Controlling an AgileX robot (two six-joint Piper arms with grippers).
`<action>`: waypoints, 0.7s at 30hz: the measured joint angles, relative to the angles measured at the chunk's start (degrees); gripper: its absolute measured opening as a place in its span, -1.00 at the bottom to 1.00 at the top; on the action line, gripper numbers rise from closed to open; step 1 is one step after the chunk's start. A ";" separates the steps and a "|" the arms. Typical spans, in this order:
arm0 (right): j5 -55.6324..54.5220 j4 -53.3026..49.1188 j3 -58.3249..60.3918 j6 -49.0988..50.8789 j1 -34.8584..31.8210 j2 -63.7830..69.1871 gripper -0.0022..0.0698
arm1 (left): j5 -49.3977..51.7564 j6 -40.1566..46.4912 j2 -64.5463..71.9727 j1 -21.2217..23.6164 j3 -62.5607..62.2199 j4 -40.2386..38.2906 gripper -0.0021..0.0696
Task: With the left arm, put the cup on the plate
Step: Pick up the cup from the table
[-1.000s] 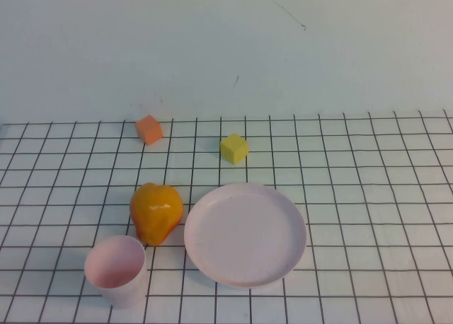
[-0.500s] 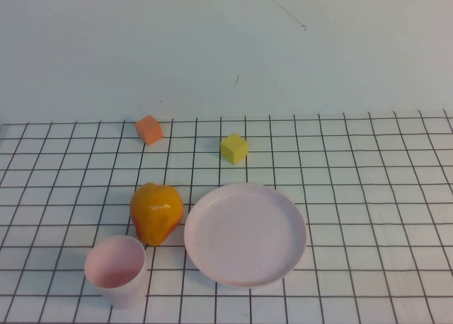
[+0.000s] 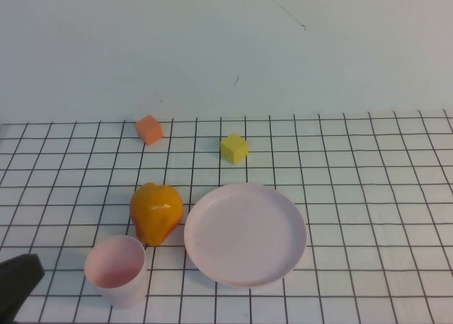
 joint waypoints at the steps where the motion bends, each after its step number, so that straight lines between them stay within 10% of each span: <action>1: 0.00 0.00 0.00 0.00 0.00 0.00 -0.95 | -0.18 2.21 1.25 0.00 0.00 -1.42 -0.87; 10: 0.00 0.00 0.00 0.00 0.00 0.00 -0.95 | 3.69 14.44 19.46 0.00 -5.76 -2.93 0.41; 21: 0.00 0.00 0.00 0.00 0.00 0.00 -0.95 | 5.65 11.56 41.29 0.00 -15.10 6.10 0.51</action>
